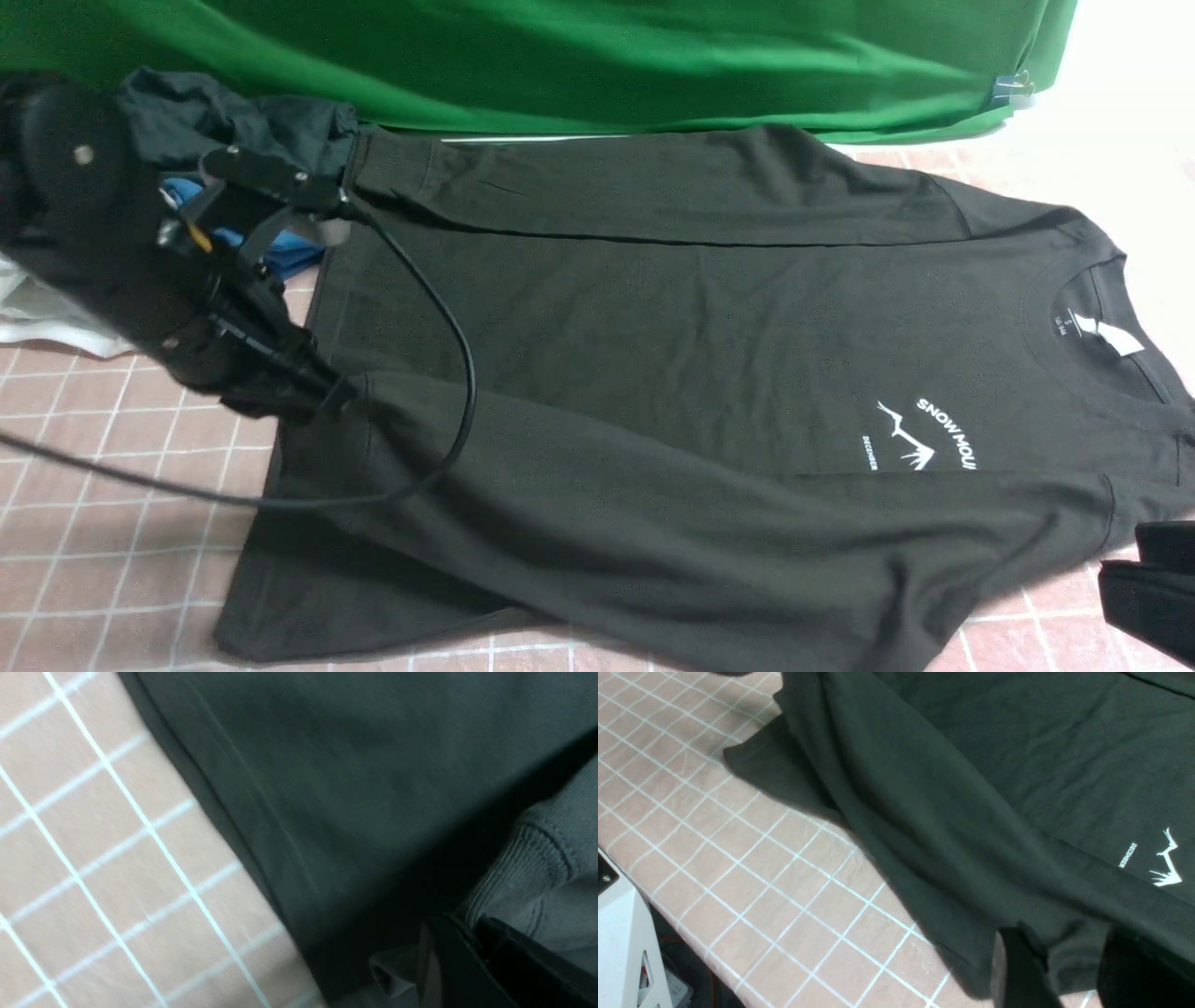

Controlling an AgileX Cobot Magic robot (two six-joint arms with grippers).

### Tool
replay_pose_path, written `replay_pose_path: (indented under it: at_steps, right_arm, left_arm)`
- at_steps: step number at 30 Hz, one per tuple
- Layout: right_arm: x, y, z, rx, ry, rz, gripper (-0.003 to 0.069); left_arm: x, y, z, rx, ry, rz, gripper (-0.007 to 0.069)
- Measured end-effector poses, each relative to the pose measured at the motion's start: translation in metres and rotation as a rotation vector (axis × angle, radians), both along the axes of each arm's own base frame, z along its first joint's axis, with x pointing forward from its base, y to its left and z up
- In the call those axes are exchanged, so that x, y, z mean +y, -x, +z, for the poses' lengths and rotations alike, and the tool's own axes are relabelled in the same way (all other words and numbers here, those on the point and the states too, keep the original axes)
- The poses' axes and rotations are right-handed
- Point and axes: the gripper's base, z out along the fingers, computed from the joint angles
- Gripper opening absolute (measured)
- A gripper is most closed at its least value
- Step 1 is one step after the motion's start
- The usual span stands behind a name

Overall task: Fold a long-sleeved shirt over a pink coffee tablecloth.
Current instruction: 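Fold the left side of the black T-shirt inward over its body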

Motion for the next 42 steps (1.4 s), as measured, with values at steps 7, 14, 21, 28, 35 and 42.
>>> replay_pose_path:
  at_steps: [7,14,21,28,35,42]
  right_arm:
    - [0.000,0.000,0.000,0.009,-0.010,-0.011,0.0239]
    - [0.000,0.000,0.000,0.016,-0.018,-0.017,0.0239]
    - [0.000,0.000,0.000,0.034,-0.038,-0.037,0.0242]
    - [-0.001,0.001,-0.002,0.089,-0.058,-0.084,0.0303]
    - [0.012,-0.012,-0.004,0.187,0.092,-0.097,0.0369]
    - [0.048,-0.058,-0.010,0.154,0.340,-0.086,0.0373]
  left_arm:
    - [0.001,-0.033,-0.016,0.027,-0.057,0.023,0.0036]
    - [0.003,-0.057,-0.029,0.048,-0.118,0.048,0.0036]
    - [0.004,-0.061,-0.043,0.105,-0.130,0.089,0.0064]
    - [0.015,-0.058,-0.051,0.183,-0.136,0.145,0.0315]
    - [0.013,-0.050,-0.026,0.144,-0.057,0.249,0.0515]
    - [-0.035,0.001,0.058,-0.079,0.078,0.056,0.0141]
